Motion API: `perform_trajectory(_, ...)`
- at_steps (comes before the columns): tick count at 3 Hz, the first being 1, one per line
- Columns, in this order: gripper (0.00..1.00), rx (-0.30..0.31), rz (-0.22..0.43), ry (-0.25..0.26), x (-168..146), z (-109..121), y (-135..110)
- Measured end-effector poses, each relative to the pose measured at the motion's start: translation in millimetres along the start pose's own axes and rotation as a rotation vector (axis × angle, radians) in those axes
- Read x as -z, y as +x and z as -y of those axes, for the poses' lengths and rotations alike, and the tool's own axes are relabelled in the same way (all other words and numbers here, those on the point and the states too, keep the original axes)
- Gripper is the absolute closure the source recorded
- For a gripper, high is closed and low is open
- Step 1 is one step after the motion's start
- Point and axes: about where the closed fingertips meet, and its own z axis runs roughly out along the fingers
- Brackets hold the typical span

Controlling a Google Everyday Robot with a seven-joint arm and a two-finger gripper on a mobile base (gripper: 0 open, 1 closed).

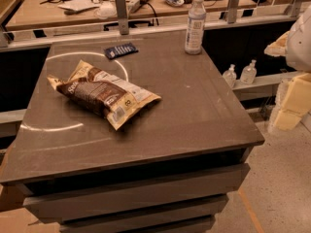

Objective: Move rxbar blueberry near blue plastic bottle

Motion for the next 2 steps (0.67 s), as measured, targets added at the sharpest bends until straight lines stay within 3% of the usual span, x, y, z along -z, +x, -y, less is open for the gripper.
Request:
perform_trajectory(1, 0.00, 0.000, 0.000, 0.000, 0.0, 0.0, 0.0)
perform_trajectory(2, 0.00, -0.031, 0.086, 0.008, 1.6, -0.2, -4.9)
